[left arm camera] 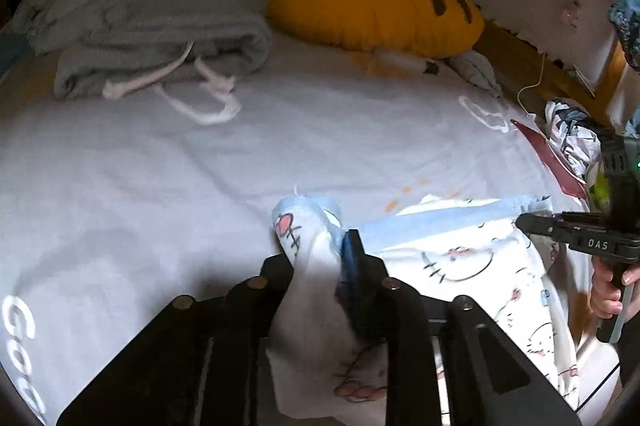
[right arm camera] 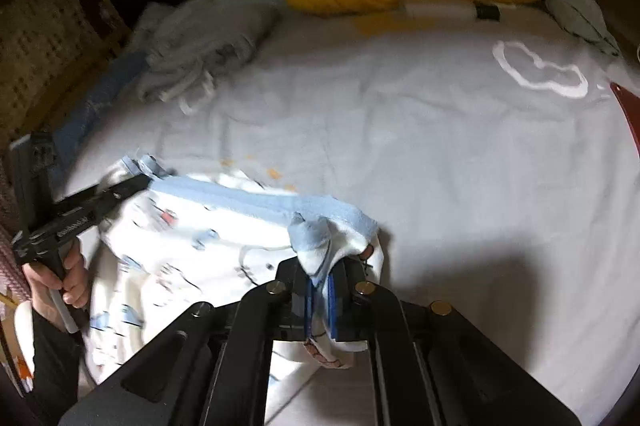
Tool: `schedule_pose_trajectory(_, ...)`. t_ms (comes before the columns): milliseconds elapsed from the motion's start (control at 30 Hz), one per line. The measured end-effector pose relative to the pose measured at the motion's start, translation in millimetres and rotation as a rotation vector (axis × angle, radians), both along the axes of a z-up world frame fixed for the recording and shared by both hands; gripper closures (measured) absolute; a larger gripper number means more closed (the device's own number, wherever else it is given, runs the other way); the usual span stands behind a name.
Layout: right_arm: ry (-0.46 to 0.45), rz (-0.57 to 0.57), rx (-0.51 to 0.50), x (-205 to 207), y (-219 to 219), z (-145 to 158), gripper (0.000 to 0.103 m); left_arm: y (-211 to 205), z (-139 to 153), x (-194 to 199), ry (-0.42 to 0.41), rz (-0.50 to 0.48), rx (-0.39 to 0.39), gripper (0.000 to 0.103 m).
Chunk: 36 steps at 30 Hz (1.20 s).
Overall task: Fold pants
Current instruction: 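Open both grippers and release the folded waistband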
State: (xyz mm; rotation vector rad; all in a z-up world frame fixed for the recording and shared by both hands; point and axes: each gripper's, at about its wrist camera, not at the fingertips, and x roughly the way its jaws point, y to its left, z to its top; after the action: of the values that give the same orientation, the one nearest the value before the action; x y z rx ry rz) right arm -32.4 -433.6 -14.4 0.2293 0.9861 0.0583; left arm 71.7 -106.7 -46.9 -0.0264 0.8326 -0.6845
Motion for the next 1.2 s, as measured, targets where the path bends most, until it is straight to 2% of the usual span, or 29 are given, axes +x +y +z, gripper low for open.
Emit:
schedule_pose_trajectory(100, 0.01, -0.005, 0.014, 1, -2, -4, 0.099, 10, -1, 0, 0.026, 0.009, -0.041, 0.078)
schedule_pose_trajectory(267, 0.011, -0.016, 0.015, 0, -4, -5, 0.098, 16, 0, -3, 0.015, 0.036, -0.044, 0.072)
schedule_pose_trajectory(300, 0.01, -0.02, 0.009, -1, -4, -5, 0.096, 17, 1, -3, 0.013, 0.049, -0.036, 0.064)
schedule_pose_trajectory(333, 0.007, -0.028, 0.0, 1, -3, -4, 0.092, 17, 1, -3, 0.003, 0.069, -0.021, 0.059)
schedule_pose_trajectory(400, -0.003, -0.045, -0.023, -1, -4, -1, 0.083, 18, 4, -5, -0.02, 0.086, -0.008, 0.058)
schedule_pose_trajectory(433, -0.008, -0.06, -0.045, -2, -4, 2, 0.072, 19, 6, -8, -0.035, 0.088, -0.002, 0.058)
schedule_pose_trajectory(467, -0.017, -0.082, -0.076, -4, -5, 4, 0.054, 19, 8, -10, -0.051, 0.089, 0.01, 0.058)
schedule_pose_trajectory(500, -0.031, -0.115, -0.119, -6, -6, 7, 0.046, 20, 9, -12, -0.061, 0.087, 0.023, 0.058)
schedule_pose_trajectory(533, -0.058, -0.136, -0.146, -9, -8, 11, 0.043, 21, 10, -15, -0.066, 0.079, 0.035, 0.058)
schedule_pose_trajectory(600, -0.101, -0.137, -0.161, -15, -8, 20, 0.043, 26, 13, -23, -0.08, 0.088, 0.042, 0.058)
schedule_pose_trajectory(700, -0.204, -0.126, -0.212, -32, -2, 36, 0.043, 44, 25, -38, -0.106, 0.124, -0.004, 0.058)
schedule_pose_trajectory(767, -0.27, -0.109, -0.21, -45, 6, 46, 0.042, 55, 36, -53, -0.145, 0.15, -0.028, 0.055)
schedule_pose_trajectory(833, -0.326, -0.103, -0.183, -60, 12, 53, 0.042, 64, 46, -73, -0.196, 0.179, -0.027, 0.044)
schedule_pose_trajectory(933, -0.398, -0.092, -0.185, -85, 25, 59, 0.04, 69, 55, -107, -0.264, 0.181, -0.018, 0.043)
schedule_pose_trajectory(1033, -0.456, -0.068, -0.183, -108, 38, 63, 0.035, 68, 59, -135, -0.292, 0.173, -0.009, 0.043)
schedule_pose_trajectory(1133, -0.47, -0.065, -0.169, -126, 47, 61, 0.035, 64, 59, -157, -0.287, 0.155, -0.041, 0.043)
schedule_pose_trajectory(1200, -0.479, -0.065, -0.205, -139, 56, 58, 0.035, 61, 57, -170, -0.28, 0.14, -0.051, 0.043)
